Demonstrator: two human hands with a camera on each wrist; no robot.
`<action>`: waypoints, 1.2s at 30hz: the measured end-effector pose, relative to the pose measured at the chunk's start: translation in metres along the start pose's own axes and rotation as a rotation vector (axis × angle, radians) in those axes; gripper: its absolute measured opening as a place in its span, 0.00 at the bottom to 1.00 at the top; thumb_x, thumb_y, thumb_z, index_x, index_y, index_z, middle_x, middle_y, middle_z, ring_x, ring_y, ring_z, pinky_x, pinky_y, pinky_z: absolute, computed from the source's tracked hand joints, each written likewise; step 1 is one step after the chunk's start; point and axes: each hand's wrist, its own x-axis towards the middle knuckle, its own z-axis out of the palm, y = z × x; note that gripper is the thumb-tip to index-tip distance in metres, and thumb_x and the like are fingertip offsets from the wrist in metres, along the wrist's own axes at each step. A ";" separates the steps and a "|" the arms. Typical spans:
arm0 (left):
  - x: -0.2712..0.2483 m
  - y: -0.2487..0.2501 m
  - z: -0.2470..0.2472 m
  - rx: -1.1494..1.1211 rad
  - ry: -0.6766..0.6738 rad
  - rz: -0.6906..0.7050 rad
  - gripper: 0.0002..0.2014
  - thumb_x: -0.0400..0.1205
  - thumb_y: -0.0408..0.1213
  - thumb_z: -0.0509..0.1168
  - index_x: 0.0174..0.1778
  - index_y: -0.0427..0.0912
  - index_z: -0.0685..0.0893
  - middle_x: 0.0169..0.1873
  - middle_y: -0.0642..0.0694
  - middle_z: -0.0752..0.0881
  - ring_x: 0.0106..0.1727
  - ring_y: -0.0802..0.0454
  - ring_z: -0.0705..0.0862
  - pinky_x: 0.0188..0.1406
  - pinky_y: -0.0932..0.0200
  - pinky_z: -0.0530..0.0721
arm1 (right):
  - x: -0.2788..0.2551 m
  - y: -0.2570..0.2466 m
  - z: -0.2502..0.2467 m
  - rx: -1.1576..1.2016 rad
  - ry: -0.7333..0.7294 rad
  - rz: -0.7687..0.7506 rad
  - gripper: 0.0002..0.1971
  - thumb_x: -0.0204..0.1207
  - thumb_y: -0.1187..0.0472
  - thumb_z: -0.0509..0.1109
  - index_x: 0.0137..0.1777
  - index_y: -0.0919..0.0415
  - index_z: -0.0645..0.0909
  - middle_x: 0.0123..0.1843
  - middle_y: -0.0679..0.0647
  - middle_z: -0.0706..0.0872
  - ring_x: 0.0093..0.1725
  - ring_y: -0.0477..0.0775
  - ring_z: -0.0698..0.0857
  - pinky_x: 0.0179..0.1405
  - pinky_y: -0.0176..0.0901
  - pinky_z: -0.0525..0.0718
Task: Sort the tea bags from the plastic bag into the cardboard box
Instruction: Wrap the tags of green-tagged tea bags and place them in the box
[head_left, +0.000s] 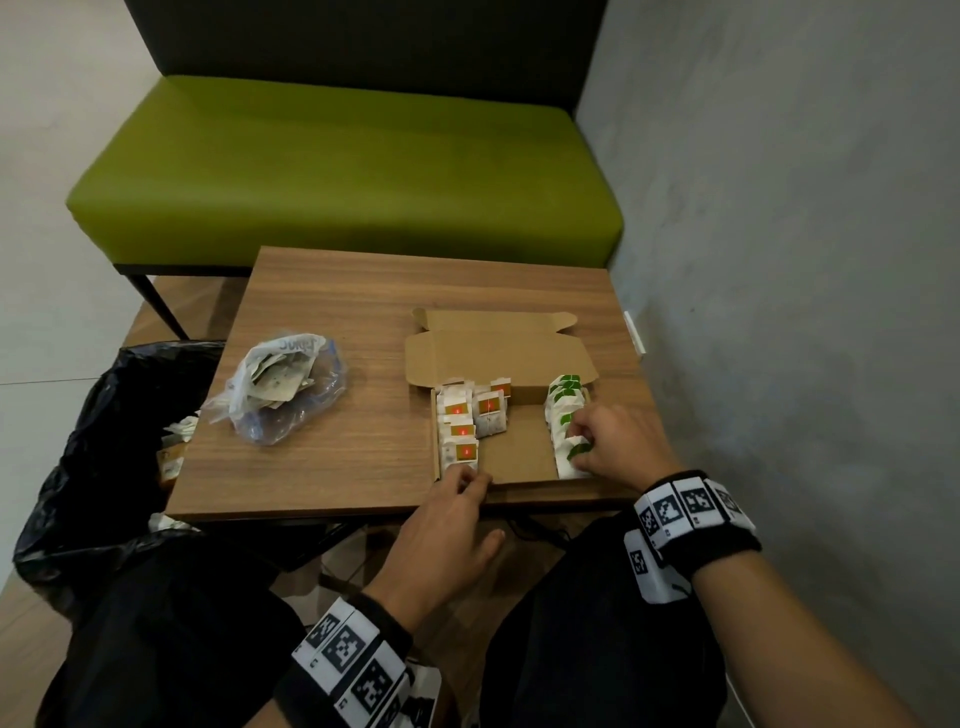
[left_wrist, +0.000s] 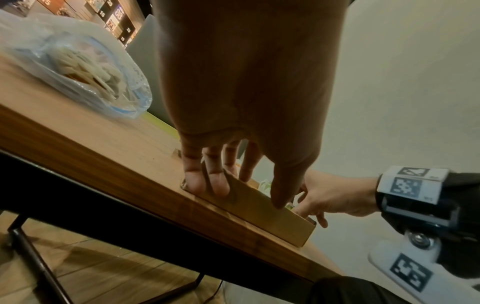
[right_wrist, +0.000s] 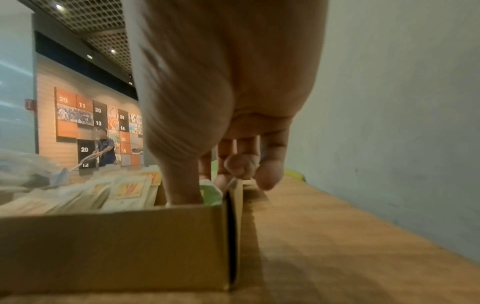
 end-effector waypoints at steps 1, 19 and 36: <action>0.000 0.000 0.000 0.001 -0.004 -0.002 0.36 0.83 0.51 0.66 0.85 0.50 0.60 0.76 0.55 0.62 0.73 0.58 0.71 0.70 0.61 0.78 | -0.001 0.000 0.002 0.027 0.018 0.001 0.16 0.70 0.52 0.79 0.57 0.44 0.83 0.53 0.46 0.86 0.50 0.51 0.84 0.44 0.44 0.81; 0.001 -0.003 0.000 0.013 -0.008 0.000 0.34 0.84 0.50 0.65 0.85 0.49 0.61 0.75 0.54 0.65 0.73 0.56 0.72 0.71 0.57 0.79 | -0.004 0.004 0.006 0.086 -0.003 0.058 0.38 0.58 0.45 0.87 0.63 0.48 0.69 0.66 0.50 0.73 0.54 0.54 0.82 0.51 0.50 0.82; 0.001 -0.003 -0.001 0.032 0.007 -0.003 0.34 0.84 0.50 0.65 0.84 0.49 0.62 0.75 0.54 0.65 0.72 0.56 0.73 0.72 0.57 0.78 | -0.015 0.006 -0.006 0.131 -0.013 0.078 0.33 0.59 0.41 0.85 0.57 0.45 0.69 0.60 0.44 0.73 0.55 0.50 0.79 0.44 0.44 0.72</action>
